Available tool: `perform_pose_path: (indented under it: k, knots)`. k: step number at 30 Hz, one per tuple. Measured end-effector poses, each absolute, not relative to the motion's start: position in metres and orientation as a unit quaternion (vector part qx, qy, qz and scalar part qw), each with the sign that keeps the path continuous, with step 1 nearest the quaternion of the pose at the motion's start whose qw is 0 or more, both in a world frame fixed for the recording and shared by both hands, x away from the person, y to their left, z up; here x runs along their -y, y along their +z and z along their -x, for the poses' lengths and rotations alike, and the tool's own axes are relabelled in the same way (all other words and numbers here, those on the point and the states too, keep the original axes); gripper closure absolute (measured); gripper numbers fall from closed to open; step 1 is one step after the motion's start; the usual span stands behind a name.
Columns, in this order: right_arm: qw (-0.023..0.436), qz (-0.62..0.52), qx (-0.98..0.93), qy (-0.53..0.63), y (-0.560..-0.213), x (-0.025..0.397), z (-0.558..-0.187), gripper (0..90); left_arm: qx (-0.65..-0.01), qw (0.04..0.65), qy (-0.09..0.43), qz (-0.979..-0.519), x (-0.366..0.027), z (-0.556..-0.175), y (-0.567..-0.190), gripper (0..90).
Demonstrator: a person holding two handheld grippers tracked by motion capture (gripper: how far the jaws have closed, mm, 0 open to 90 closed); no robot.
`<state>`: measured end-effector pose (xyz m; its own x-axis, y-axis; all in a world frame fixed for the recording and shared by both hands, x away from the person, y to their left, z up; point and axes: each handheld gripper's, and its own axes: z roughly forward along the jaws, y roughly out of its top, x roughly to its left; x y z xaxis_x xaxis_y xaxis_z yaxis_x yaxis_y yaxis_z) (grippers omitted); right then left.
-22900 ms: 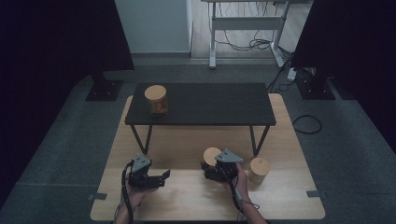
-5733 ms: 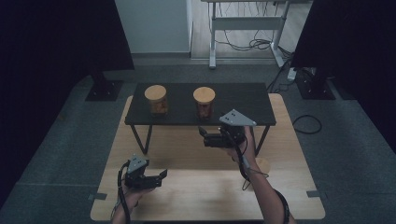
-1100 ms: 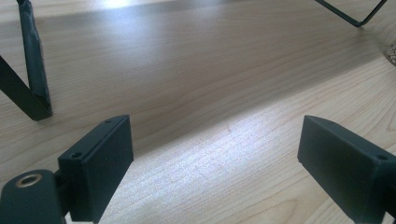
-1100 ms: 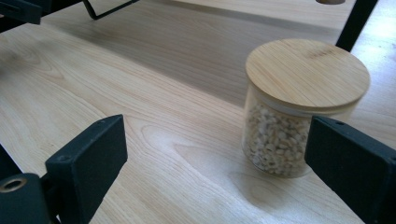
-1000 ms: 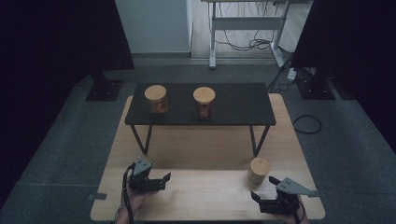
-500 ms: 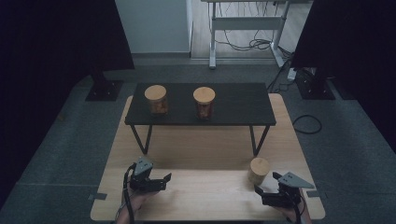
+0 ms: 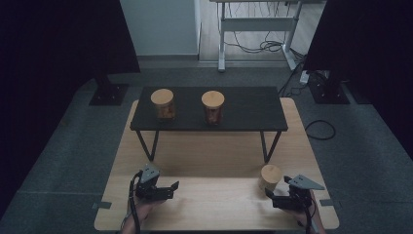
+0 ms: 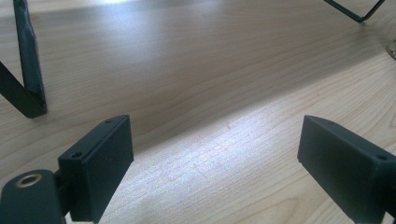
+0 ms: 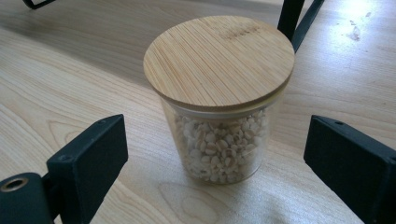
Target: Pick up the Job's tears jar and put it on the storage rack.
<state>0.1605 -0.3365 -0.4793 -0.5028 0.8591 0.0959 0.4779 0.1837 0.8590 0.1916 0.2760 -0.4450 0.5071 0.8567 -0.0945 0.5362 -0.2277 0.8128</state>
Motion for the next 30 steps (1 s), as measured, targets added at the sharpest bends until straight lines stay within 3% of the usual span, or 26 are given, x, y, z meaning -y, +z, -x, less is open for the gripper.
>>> perform_pose_path:
  k: [19, 30]
  knots:
    - [0.216, -0.455, -0.747, 0.435, -0.482, 0.320, -0.181, 6.2, -0.459, 0.419, 0.190, -0.760, -0.276, -0.192, -0.446, 10.0]
    - [0.218, -0.454, -0.755, 0.419, -0.484, 0.307, -0.191, 11.5, -0.458, 0.417, 0.190, -0.761, -0.277, -0.193, -0.446, 10.0]
